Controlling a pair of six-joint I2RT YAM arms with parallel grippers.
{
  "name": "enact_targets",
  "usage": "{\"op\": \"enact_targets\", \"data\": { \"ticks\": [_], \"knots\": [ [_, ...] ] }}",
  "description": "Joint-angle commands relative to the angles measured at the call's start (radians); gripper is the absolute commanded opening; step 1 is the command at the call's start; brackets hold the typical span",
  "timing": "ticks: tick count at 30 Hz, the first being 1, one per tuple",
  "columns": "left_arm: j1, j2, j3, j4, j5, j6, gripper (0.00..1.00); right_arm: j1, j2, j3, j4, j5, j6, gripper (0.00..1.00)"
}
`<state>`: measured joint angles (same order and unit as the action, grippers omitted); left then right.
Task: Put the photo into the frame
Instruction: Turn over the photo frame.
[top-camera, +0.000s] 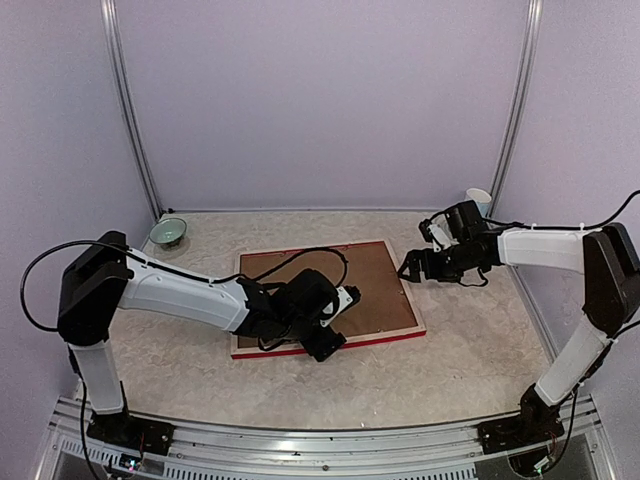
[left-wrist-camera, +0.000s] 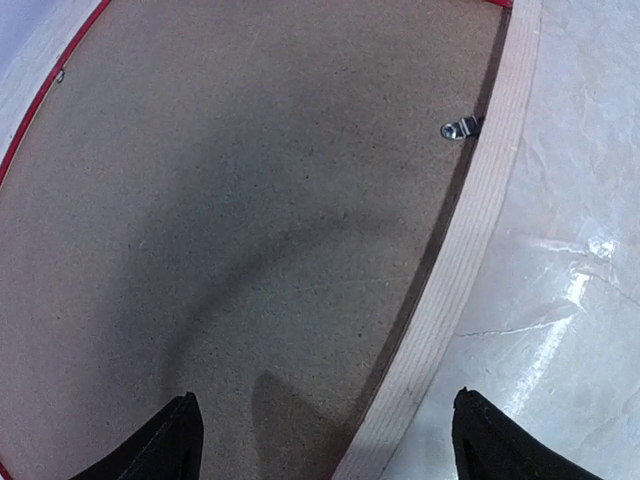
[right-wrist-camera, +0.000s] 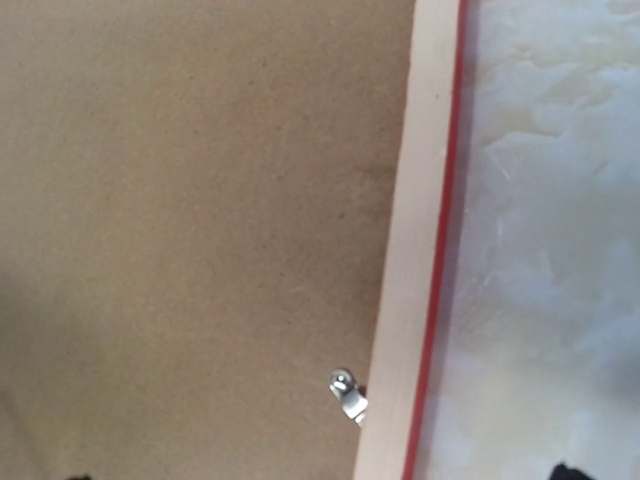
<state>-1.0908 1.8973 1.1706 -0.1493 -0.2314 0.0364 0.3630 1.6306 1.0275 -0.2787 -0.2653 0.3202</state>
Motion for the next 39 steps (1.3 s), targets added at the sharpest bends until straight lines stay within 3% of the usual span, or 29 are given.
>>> {"op": "enact_targets", "data": {
  "ticks": [1,14,29,34,39],
  "knots": [
    [-0.003,0.041,0.03,-0.035,0.048,0.054,0.84,-0.02,-0.024,-0.014,0.01,-0.032,0.013,0.99],
    [-0.003,0.088,0.04,-0.072,0.099,0.093,0.67,-0.031,-0.03,-0.022,0.021,-0.052,0.023,0.99],
    [0.019,0.111,0.0,-0.034,0.122,0.069,0.17,-0.035,-0.046,-0.03,0.027,-0.064,0.026,0.98],
    [0.023,0.027,-0.015,-0.015,0.168,0.062,0.08,-0.036,-0.075,-0.028,0.03,-0.089,0.025,0.98],
    [0.043,-0.049,-0.002,-0.028,0.196,0.043,0.03,-0.038,-0.205,-0.008,0.038,-0.108,0.012,0.99]
  ]
}}
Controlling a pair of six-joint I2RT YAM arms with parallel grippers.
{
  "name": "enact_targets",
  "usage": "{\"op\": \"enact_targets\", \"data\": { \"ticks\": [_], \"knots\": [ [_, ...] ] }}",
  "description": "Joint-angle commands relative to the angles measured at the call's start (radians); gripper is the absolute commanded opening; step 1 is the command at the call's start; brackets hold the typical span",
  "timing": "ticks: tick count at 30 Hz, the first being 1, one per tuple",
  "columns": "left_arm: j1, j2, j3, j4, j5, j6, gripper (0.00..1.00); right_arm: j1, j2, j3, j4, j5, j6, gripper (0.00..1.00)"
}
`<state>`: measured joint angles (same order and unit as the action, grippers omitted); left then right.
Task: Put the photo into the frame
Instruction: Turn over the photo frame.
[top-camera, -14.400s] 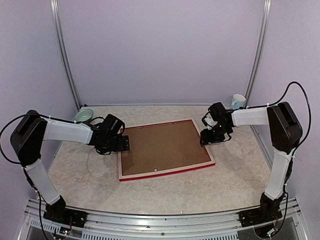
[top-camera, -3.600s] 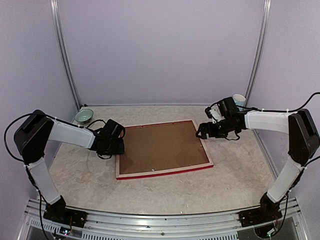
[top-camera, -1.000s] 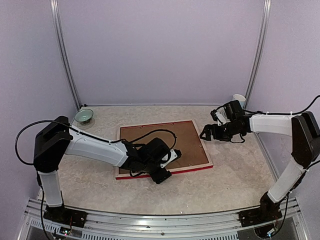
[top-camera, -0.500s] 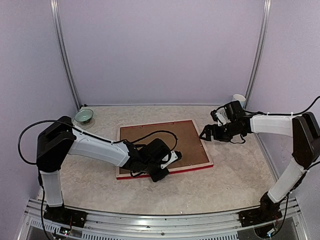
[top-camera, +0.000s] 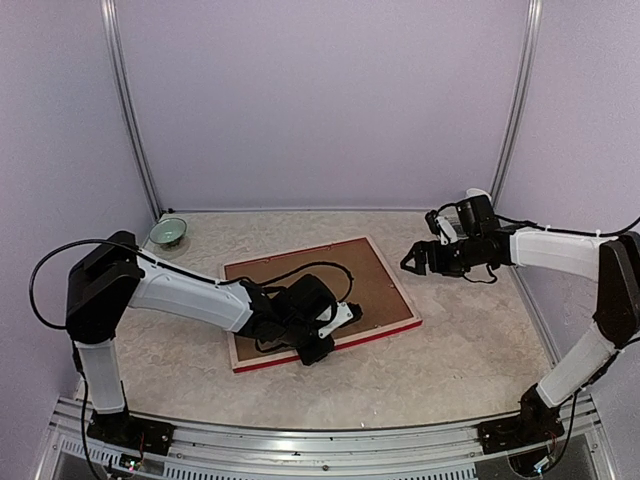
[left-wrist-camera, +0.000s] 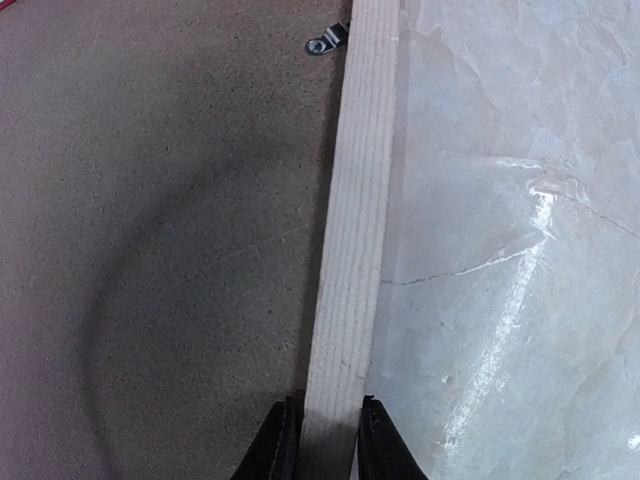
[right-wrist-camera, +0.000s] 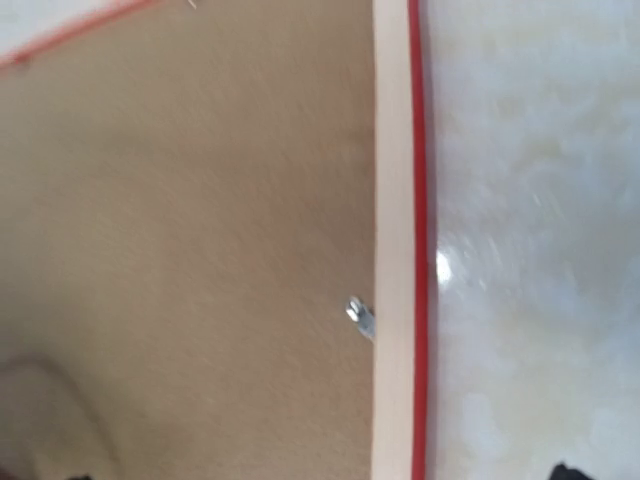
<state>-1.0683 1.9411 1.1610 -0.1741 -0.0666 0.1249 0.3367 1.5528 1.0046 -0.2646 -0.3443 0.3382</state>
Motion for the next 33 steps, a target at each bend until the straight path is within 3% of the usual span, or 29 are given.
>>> {"op": "enact_targets", "data": {
  "ticks": [1,6,14,20,28,33],
  "knots": [
    [0.024,-0.1,0.013,-0.008,0.037,-0.053,0.03,-0.013,-0.157,0.023,0.024,-0.026,-0.007,0.99],
    [0.044,-0.142,0.055,-0.034,0.06,-0.089,0.01,-0.015,-0.267,0.047,0.015,-0.032,-0.017,0.99],
    [0.095,-0.215,0.094,-0.058,0.144,-0.149,0.0,-0.012,-0.315,-0.001,0.016,-0.159,-0.106,0.99],
    [0.107,-0.24,0.098,-0.058,0.135,-0.17,0.0,-0.014,-0.337,-0.064,0.025,-0.058,0.11,0.99],
    [0.107,-0.262,0.085,-0.037,0.138,-0.176,0.0,-0.039,-0.227,-0.144,0.177,-0.142,0.335,0.99],
    [0.106,-0.284,0.062,-0.021,0.134,-0.18,0.0,-0.072,-0.155,-0.226,0.364,-0.232,0.487,0.98]
  ]
}}
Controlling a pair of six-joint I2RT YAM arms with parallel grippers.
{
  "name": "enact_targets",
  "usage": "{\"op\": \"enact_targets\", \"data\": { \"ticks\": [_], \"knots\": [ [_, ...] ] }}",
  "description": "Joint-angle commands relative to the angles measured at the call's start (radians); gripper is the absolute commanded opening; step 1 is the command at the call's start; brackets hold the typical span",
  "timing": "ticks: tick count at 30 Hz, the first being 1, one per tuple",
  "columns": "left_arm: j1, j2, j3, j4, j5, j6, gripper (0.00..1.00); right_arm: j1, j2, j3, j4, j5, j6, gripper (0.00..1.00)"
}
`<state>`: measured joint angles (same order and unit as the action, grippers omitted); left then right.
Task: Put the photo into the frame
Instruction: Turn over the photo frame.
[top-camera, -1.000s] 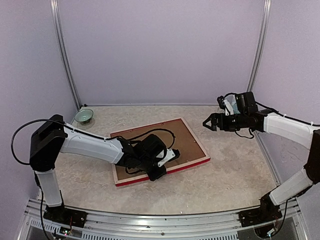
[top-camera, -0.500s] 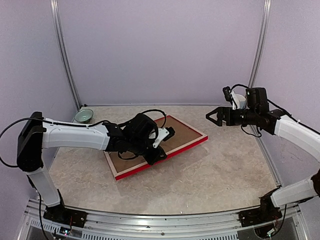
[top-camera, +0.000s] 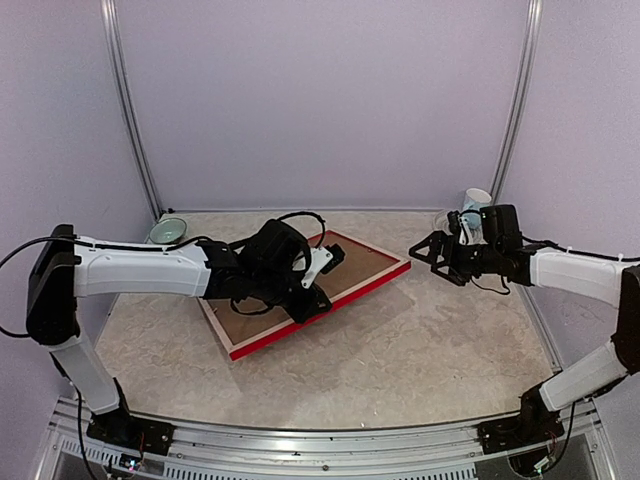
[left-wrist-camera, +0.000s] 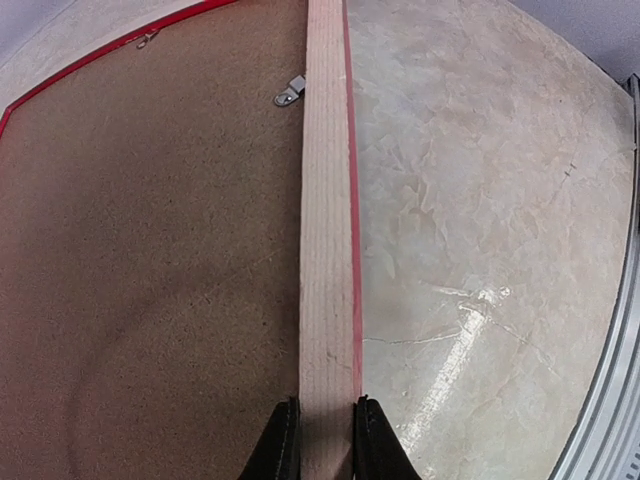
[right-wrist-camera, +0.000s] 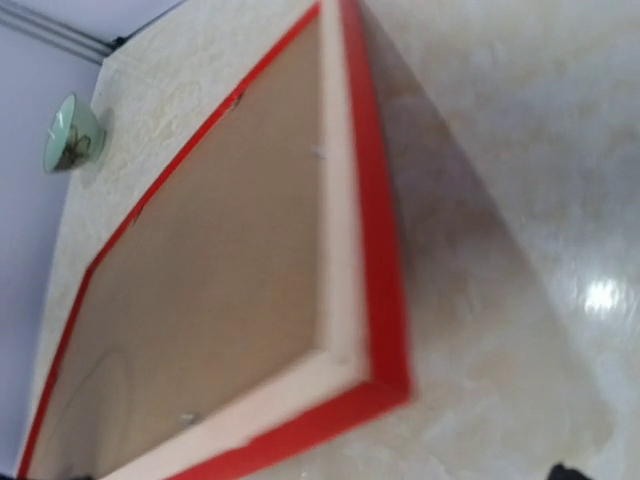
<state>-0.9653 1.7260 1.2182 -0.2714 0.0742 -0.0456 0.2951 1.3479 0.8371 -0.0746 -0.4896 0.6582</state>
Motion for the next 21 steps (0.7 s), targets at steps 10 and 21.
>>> {"op": "enact_targets", "data": {
  "ticks": [10,21],
  "knots": [
    [0.001,-0.075,-0.014,0.086,-0.007,-0.019,0.0,-0.048,0.199,-0.095,0.458,-0.221,0.388,0.9],
    [-0.015,-0.07,-0.014,0.089,-0.028,-0.023,0.0,-0.048,0.371,-0.135,0.752,-0.291,0.615,0.8]
  ]
}}
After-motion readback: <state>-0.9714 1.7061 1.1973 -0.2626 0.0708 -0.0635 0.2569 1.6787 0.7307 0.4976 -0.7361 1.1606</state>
